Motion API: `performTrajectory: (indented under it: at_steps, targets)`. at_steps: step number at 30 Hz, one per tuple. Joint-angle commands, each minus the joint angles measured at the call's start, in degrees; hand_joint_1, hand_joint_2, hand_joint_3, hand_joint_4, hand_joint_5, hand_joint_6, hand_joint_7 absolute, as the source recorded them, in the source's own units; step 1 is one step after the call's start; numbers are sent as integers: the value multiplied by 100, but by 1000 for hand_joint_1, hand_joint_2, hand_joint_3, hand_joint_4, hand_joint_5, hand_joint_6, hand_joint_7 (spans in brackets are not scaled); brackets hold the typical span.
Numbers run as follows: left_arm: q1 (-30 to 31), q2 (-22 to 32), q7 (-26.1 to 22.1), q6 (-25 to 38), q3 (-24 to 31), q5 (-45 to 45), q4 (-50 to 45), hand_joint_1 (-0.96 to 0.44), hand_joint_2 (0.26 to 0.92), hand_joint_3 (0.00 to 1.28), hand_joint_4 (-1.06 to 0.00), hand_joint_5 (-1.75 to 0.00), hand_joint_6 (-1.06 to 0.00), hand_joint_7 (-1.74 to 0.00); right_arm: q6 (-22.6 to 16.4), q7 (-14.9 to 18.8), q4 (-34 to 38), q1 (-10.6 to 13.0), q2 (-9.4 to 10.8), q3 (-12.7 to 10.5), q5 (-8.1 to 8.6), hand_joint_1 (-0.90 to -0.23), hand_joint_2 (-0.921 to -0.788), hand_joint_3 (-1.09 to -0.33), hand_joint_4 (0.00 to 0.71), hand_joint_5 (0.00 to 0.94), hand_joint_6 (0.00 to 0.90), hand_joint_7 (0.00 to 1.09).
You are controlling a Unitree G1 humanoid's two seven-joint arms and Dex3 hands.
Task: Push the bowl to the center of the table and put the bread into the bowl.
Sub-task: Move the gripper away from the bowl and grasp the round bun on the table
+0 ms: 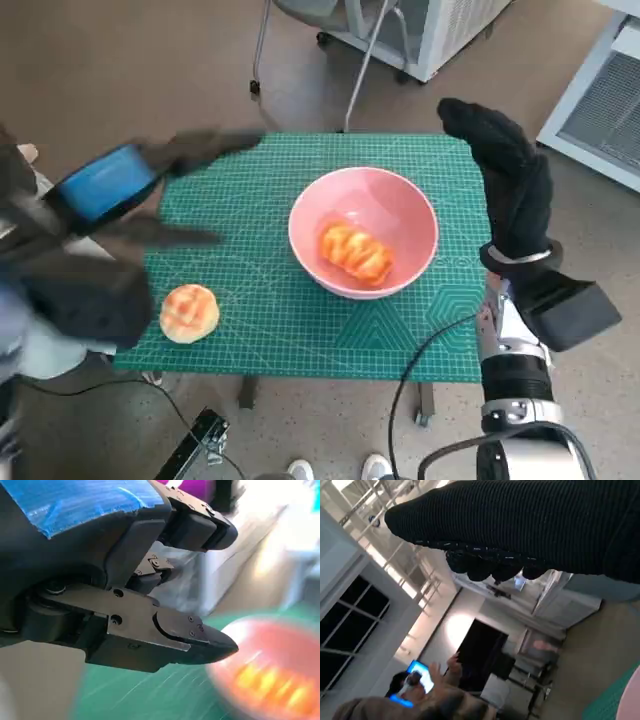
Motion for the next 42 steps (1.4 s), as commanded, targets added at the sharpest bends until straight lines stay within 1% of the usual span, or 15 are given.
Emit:
performTrajectory:
  at_steps: [1,5,9,13,18,25,31,42]
  targets:
    - [601,455,-303,-35,231,-89,-297,64,887,18,-175,-10,-345,-40,81,130,135,37,24,2,78,-518,-921,-694,437,17,46,843]
    - [1017,587,-344,-119,417,-200,-308,75,878,12,-175,-6,-342,-31,94,184,189,3,31,-10,99,-515,-921,-699,437,16,44,845]
    - [1410,570,-162,-346,548,-239,-147,76,870,8,-174,-3,-339,-24,116,206,241,-40,54,-4,101,-515,-921,-700,436,16,42,846]
    - [1672,503,102,-601,532,-130,19,84,861,2,-176,-3,-337,-18,143,249,319,-88,77,-9,118,-519,-921,-698,435,15,43,846]
    - [1836,506,363,-841,321,173,129,88,854,0,-189,-7,-345,-17,163,337,414,-144,90,-22,156,-526,-921,-692,435,16,44,845]
    - [1864,417,475,-845,12,458,222,85,851,0,-204,-8,-356,-14,194,439,427,-170,86,-31,218,-531,-921,-687,436,16,46,842]
    - [1714,365,524,-864,-363,771,441,60,851,0,-206,-4,-358,-9,217,483,407,-175,64,-38,245,-531,-921,-687,436,16,49,840]
    - [1299,58,752,-1024,-1197,1436,1398,36,857,3,-203,-1,-363,-6,233,485,389,-167,63,-53,244,-527,-921,-689,436,15,49,836]
